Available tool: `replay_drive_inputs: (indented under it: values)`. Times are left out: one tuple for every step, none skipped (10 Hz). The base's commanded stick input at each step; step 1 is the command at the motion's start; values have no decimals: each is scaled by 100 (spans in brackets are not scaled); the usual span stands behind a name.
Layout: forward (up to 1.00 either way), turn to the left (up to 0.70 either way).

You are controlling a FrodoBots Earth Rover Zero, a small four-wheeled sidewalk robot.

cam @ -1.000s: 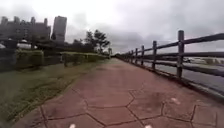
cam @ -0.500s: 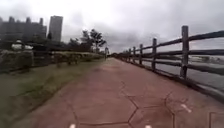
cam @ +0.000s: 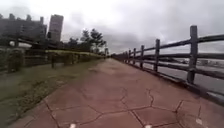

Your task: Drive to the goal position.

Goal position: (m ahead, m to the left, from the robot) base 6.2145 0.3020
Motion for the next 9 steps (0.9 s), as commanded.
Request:
replay_drive_inputs:
  values:
    - [70, 0]
    - [70, 0]
    - [70, 0]
    - [70, 0]
    - [70, 0]
    - [70, 0]
    - [70, 0]
    - [70, 0]
    - [70, 0]
